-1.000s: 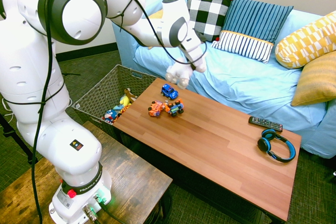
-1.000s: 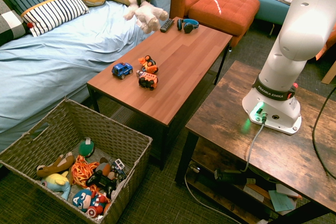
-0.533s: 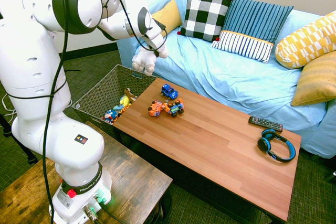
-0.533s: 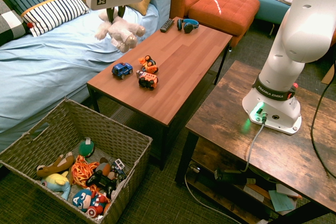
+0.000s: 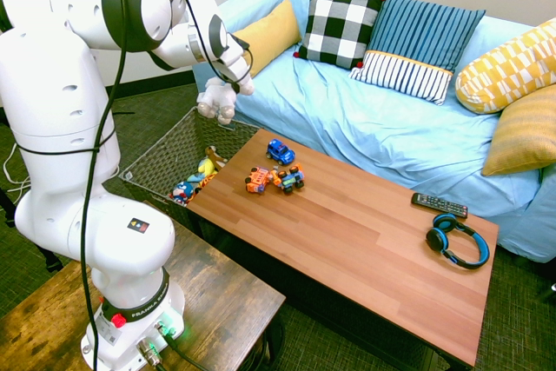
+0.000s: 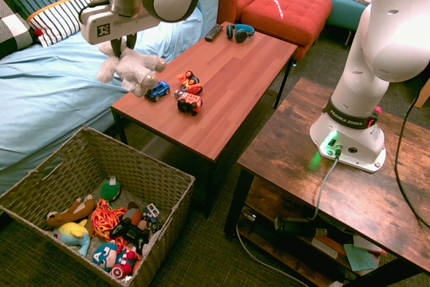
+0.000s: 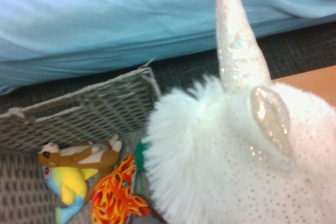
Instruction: Put the stuffed toy in the basket
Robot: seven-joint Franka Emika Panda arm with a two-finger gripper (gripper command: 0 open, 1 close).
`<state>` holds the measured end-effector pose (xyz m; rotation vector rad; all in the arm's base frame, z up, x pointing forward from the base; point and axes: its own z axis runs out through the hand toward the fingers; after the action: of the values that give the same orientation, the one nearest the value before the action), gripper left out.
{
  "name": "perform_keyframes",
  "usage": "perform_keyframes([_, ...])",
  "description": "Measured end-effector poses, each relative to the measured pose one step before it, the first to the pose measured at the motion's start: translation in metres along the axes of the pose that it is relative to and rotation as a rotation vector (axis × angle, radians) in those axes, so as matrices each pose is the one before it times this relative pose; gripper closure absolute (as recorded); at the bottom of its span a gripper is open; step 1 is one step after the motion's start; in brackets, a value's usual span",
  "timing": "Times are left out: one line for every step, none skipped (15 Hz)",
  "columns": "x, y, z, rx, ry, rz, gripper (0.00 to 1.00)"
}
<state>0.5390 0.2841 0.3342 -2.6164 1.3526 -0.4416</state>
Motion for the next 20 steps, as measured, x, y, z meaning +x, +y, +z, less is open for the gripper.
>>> perform_keyframes([-0.01758,-0.00957,0.00191,0.01087,-0.01221,-0.01611,1.0])
perform_keyframes([-0.01638,-0.01119,0.00324,0.01104,-0.01153,-0.01534,1.0])
perform_keyframes([-0.0136,-0.01043,0.00558,0.0077,-0.01019,-0.01365,1.0])
perform_keyframes([-0.01315,-0.00931,0.00847,0.00372,-0.01067,-0.01385,1.0])
perform_keyframes([-0.01415,-0.00689,0.01342,-0.00441,-0.01329,-0.01248,1.0])
perform_keyframes([-0.01417,-0.00545,0.01521,-0.00769,-0.01478,-0.01106,1.0])
perform_keyframes([-0.01245,-0.00352,0.01578,-0.0103,-0.01288,-0.00756,1.0])
perform_keyframes([-0.01165,-0.00216,0.0155,-0.01087,-0.01238,-0.00304,1.0])
perform_keyframes([-0.01114,-0.00145,0.0153,-0.00961,-0.01206,-0.00137,1.0])
perform_keyframes([-0.00864,-0.00041,0.01319,-0.0099,-0.00767,0.00194,1.0])
perform_keyframes([-0.00735,0.00218,0.01398,-0.0143,-0.00502,0.00231,1.0])
perform_keyframes([-0.00626,0.00355,0.01462,-0.01483,-0.00627,0.00249,0.0])
perform_keyframes([-0.00428,0.0038,0.01366,-0.01335,-0.00309,0.00011,0.0])
perform_keyframes([-0.00277,0.00367,0.01161,-0.01441,0.00037,0.00017,0.0])
perform_keyframes([-0.00134,0.00235,0.00881,-0.01109,0.00081,0.00255,0.0])
perform_keyframes([0.00002,0.00107,0.00502,-0.00578,0.00139,0.00293,0.0])
perform_keyframes([0.00072,-0.00015,0.00213,-0.00176,0.00016,0.00499,0.0])
perform_keyframes([0.00094,-0.00064,-0.00009,0.00066,-0.00106,0.00541,0.0])
perform_keyframes([0.00043,-0.00077,-0.00058,0.00161,0.00062,0.00183,0.0])
perform_keyframes([-0.00015,-0.00038,-0.0003,0.00086,0.00099,-0.00035,0.0])
